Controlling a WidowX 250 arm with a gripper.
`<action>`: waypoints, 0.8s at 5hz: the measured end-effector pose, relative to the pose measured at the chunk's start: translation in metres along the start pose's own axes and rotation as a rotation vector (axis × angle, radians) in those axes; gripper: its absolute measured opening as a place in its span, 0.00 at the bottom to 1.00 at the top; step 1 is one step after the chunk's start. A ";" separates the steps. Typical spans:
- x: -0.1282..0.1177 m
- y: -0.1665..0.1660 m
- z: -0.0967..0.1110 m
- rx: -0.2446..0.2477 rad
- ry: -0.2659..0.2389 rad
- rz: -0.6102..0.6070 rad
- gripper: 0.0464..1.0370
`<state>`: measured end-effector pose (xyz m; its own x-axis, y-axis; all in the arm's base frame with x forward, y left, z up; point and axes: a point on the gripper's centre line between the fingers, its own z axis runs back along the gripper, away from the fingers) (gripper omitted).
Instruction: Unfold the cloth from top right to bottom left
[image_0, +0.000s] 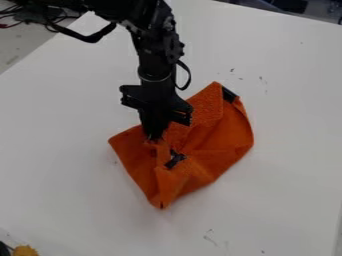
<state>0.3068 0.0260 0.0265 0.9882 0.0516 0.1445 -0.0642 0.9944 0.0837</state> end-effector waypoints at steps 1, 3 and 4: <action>0.000 0.002 0.024 0.062 -0.015 0.010 0.04; -0.016 0.025 0.057 0.136 -0.086 0.120 0.04; -0.039 0.046 0.056 0.137 -0.096 0.208 0.04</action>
<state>0.2575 0.0649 0.0796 0.9342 0.2383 0.2653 -0.2895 0.9413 0.1738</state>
